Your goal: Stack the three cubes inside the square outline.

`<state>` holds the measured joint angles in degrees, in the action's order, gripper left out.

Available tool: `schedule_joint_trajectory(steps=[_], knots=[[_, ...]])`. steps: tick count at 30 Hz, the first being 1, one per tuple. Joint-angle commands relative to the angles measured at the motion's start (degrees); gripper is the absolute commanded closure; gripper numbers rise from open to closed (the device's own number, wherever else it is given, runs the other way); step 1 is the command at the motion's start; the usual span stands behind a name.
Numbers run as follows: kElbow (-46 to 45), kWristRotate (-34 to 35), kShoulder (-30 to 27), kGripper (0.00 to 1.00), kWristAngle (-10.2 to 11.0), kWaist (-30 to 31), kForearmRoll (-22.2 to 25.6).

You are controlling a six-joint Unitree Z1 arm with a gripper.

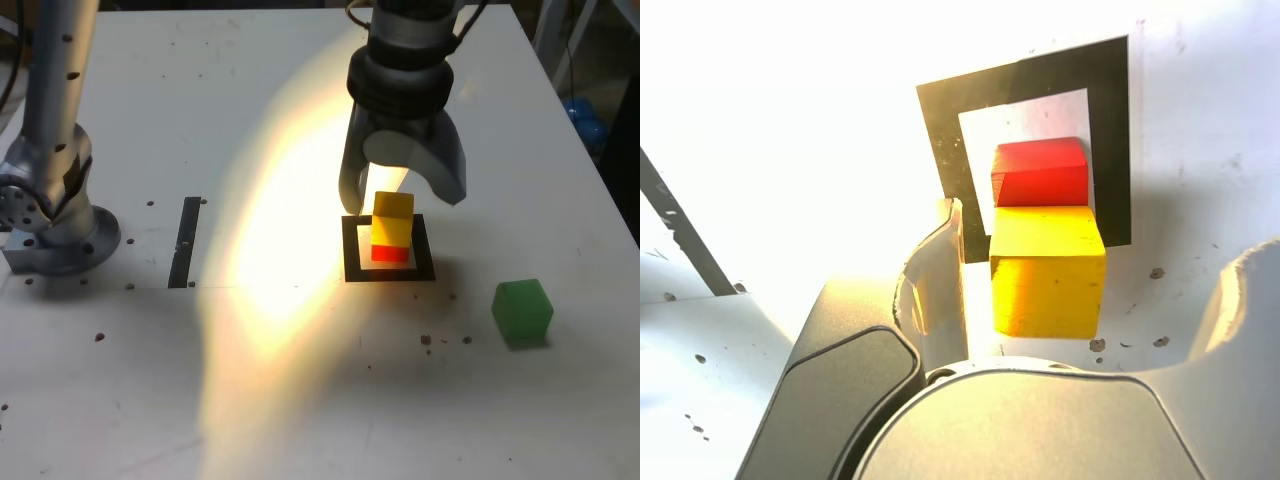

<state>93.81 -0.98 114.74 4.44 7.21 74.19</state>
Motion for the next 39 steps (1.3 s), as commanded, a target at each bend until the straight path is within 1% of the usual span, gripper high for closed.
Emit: schedule_joint_trajectory(steps=[1,7,10,14,18,25,30,34,39], knots=[[0.7,-0.1,-0.7,0.01,0.7,0.1,0.6],[4.1,-1.4,-1.2,0.01,3.8,1.1,3.9],[7.9,-4.7,-0.5,0.01,5.4,2.4,5.0],[13.1,-10.0,0.9,0.01,7.0,4.6,4.6],[16.5,-14.2,1.9,0.01,8.3,6.2,2.3],[17.1,-21.3,3.7,0.01,7.8,6.9,-2.1],[17.2,-31.5,5.1,0.0,7.3,7.5,-5.5],[16.8,-38.5,6.5,0.0,6.6,7.6,-5.7],[15.7,-40.4,8.5,0.01,6.7,7.6,-4.6]])
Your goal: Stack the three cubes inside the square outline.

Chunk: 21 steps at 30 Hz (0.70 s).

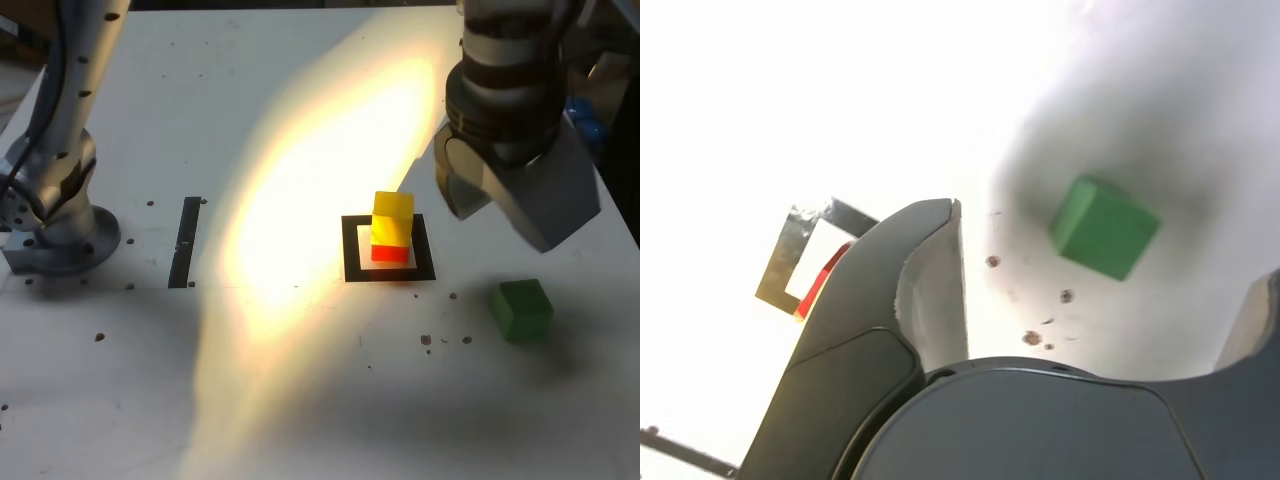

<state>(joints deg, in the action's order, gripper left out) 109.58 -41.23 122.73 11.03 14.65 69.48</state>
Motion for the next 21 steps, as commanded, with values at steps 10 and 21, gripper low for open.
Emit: schedule_joint_trajectory(steps=[10,21], knots=[[-0.1,-0.7,4.2,0.03,0.8,0.9,-0.9],[1.2,-0.5,7.5,0.06,0.2,2.6,-2.7]])
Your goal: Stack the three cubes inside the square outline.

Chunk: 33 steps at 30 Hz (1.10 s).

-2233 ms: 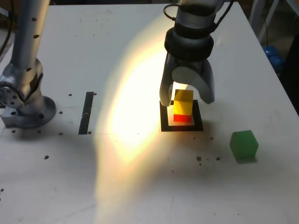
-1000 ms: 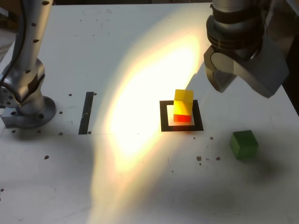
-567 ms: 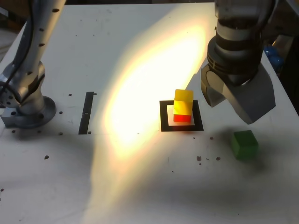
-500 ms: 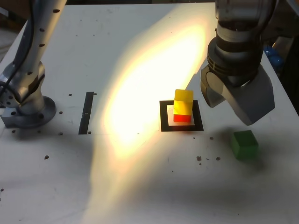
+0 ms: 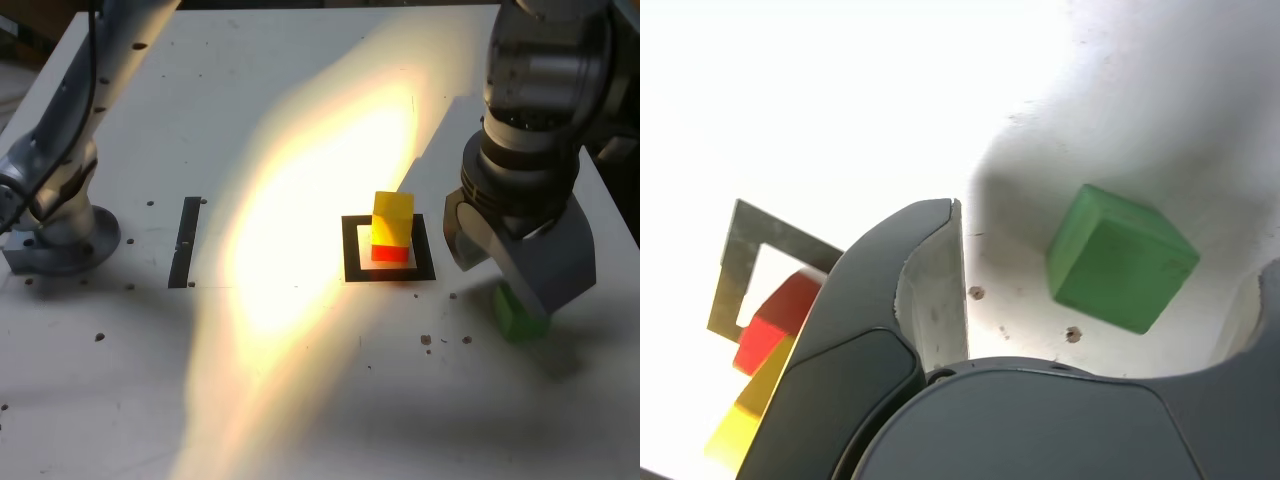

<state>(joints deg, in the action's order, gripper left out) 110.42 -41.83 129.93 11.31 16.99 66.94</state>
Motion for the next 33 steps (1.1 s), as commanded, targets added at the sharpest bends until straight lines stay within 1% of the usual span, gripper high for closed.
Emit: schedule_joint_trajectory(steps=[1,11,16,19,21,23,26,29,33], knots=[[0.4,0.1,0.6,0.07,-0.2,0.4,-0.3],[1.8,0.6,2.6,0.11,-0.8,1.5,-0.3],[2.1,1.1,2.9,0.17,-0.8,1.7,-0.4],[2.2,1.9,2.9,0.24,-0.6,1.9,-0.4],[2.4,2.4,2.9,0.32,-0.6,2.0,-0.4],[2.5,2.8,2.8,0.42,-0.5,2.2,-0.6],[2.3,2.9,2.9,0.53,-0.6,2.4,-0.8],[1.8,2.9,3.0,0.58,-0.7,2.5,-0.8],[1.2,2.9,3.1,0.61,-0.8,2.5,-0.8]])
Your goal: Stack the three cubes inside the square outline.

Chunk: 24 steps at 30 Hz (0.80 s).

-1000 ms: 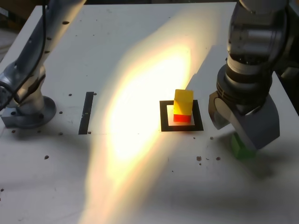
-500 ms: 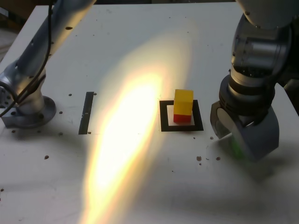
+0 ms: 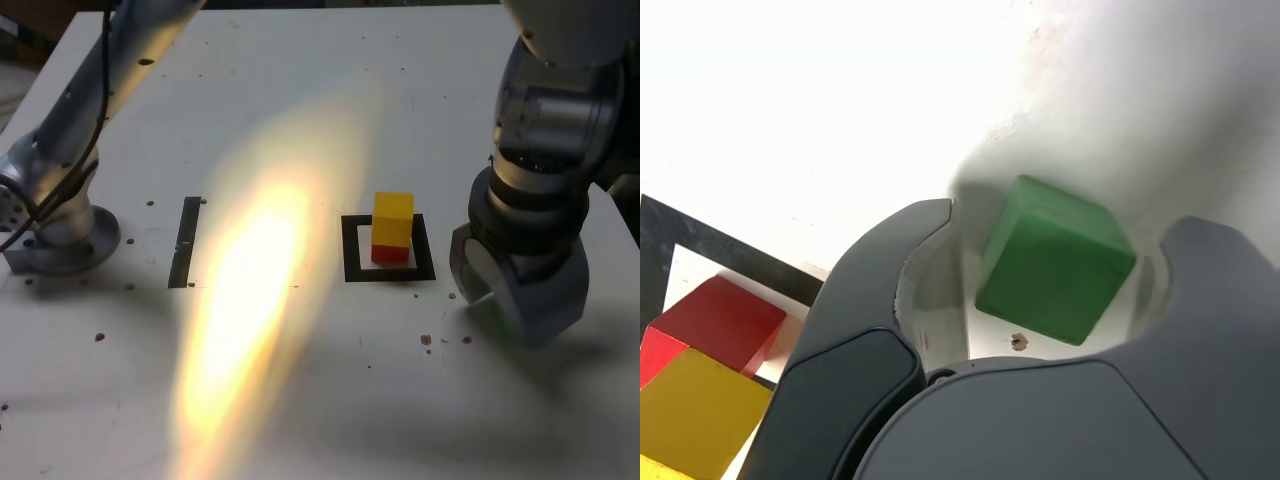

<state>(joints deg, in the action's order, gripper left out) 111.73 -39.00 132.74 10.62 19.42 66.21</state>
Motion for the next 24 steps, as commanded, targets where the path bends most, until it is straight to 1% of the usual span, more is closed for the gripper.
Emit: schedule_joint_trajectory(steps=[1,10,16,24], knots=[[-0.2,0.1,0.2,0.62,-0.1,0.1,0.0],[-0.6,0.1,0.3,0.66,-0.1,0.1,0.2],[-0.6,0.4,0.0,0.67,-0.1,0.1,0.4],[-0.7,4.6,-2.0,0.67,0.2,-0.1,0.9]])
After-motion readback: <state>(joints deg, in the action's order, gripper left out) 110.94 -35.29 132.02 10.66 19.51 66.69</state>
